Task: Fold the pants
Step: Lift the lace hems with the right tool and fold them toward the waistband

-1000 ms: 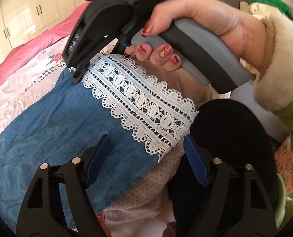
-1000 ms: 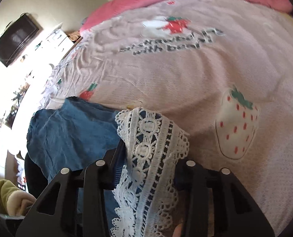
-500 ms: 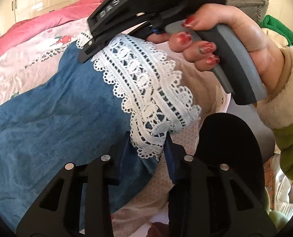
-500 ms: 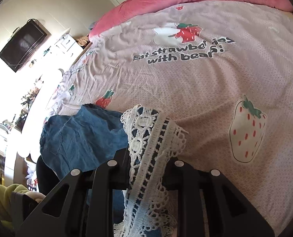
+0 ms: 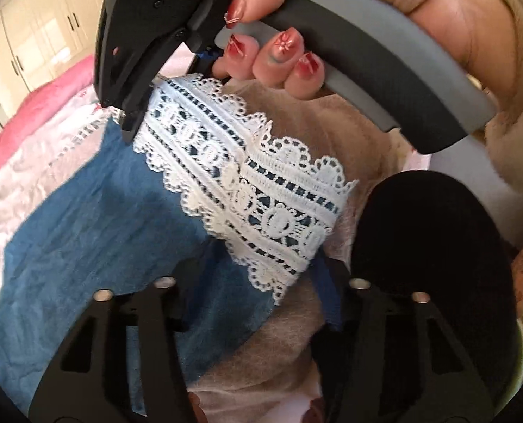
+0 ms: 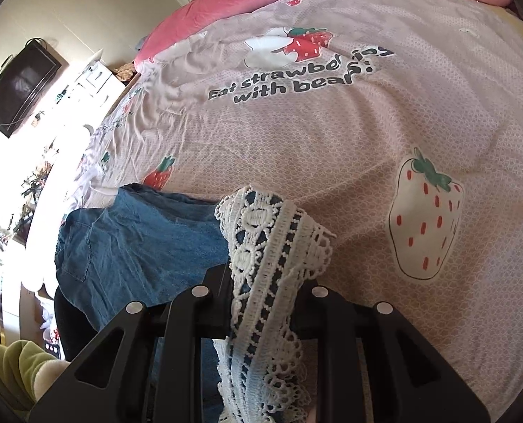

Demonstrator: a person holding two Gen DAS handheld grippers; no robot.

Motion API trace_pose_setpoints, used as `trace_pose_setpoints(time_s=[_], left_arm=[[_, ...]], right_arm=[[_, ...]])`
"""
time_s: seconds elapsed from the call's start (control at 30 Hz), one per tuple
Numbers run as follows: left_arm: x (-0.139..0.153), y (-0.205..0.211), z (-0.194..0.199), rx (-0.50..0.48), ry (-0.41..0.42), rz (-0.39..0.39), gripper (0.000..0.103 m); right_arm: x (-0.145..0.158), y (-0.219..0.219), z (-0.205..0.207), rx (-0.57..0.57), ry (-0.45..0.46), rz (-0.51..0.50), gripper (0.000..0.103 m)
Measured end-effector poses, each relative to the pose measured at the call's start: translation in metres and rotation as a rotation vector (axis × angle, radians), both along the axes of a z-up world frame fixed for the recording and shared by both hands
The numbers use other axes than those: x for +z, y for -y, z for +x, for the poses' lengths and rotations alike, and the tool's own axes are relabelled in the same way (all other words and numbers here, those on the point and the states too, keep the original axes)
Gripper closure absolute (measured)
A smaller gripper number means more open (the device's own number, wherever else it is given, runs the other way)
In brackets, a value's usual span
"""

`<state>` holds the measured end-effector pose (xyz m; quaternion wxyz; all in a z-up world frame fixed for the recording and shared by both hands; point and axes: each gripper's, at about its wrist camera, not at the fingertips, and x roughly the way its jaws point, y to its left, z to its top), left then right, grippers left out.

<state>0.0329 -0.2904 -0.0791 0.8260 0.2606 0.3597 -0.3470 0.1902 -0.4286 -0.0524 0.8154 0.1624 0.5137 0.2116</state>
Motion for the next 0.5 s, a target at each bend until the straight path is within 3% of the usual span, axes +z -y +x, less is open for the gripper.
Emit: trace_pose_setpoints(time_s=[0.13,0.5], left_arm=[[0.009,-0.012,0.002,0.005,-0.03,-0.04,0.095],[0.046,-0.068,0.009,0.05,-0.11,-0.232,0.097]], right_arm=[[0.002,0.0,-0.001,-0.007,0.003,0.003,0.083],[0.036,-0.025,-0.006,-0.013,0.039,-0.039,0.083]])
